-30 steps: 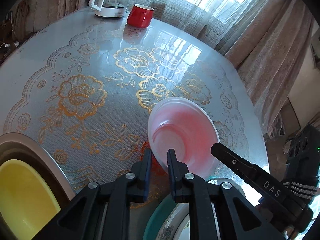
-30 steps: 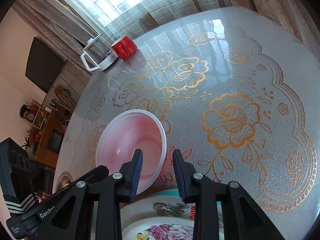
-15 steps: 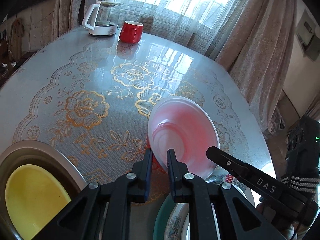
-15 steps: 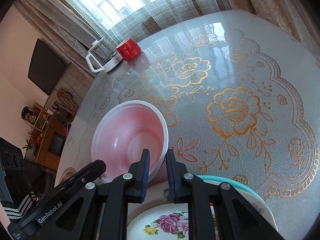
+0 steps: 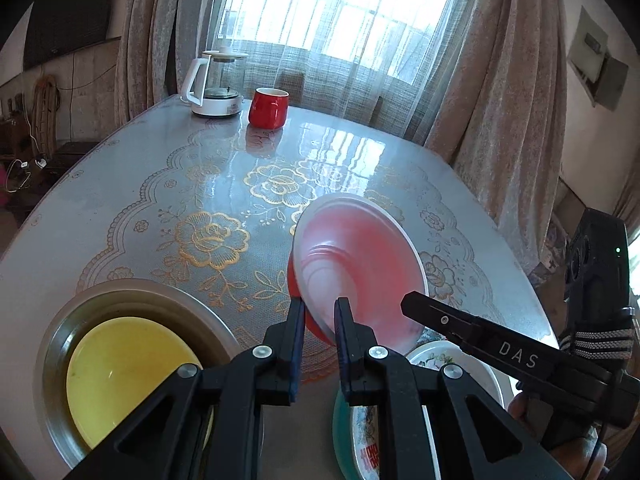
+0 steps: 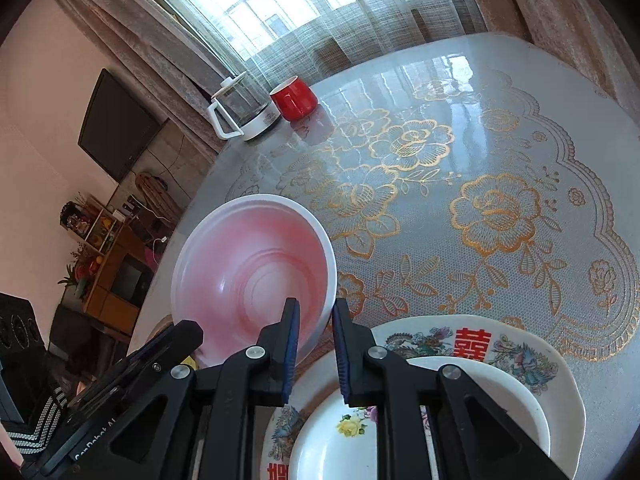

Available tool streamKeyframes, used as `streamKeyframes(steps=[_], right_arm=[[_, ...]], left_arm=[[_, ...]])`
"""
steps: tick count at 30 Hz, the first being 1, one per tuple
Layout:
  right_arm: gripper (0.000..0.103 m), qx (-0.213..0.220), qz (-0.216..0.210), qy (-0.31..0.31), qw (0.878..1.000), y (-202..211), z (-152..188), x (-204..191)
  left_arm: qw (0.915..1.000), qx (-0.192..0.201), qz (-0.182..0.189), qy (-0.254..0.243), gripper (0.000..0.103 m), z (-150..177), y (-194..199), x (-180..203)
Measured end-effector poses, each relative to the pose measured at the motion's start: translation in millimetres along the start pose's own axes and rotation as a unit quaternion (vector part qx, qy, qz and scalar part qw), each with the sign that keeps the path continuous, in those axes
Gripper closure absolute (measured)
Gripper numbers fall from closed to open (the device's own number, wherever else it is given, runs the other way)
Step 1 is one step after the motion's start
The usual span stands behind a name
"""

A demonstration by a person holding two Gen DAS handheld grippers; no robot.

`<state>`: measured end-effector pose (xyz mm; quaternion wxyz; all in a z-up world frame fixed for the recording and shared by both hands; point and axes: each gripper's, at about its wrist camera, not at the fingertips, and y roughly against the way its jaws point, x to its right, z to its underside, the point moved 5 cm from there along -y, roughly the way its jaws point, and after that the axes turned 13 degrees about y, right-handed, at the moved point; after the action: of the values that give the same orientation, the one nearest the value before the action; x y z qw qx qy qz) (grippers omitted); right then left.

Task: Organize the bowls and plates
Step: 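Carry the red bowl toward the steel bowl with the left gripper, then lower the red bowl into the steel bowl onto the yellow bowl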

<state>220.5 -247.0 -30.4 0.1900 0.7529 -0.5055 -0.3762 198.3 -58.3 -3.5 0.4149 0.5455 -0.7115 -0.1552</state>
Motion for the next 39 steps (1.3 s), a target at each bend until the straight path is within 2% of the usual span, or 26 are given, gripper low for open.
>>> streamKeyframes(steps=[20, 31, 39], right_arm=[[0.086, 0.005, -0.039, 0.044, 0.998, 2, 9, -65], [0.086, 0.0, -0.06, 0.072, 0.996, 2, 15, -95], [0.086, -0.003, -0.092, 0.103, 0.99, -2, 19, -127]], left_arm=[[0.9991, 0.038, -0.017, 0.009, 0.088, 15, 55, -47], [0.9986, 0.044, -0.003, 0.031, 0.088, 19, 80, -74], [0.9962, 0.054, 0.008, 0.067, 0.088, 13, 105, -104]])
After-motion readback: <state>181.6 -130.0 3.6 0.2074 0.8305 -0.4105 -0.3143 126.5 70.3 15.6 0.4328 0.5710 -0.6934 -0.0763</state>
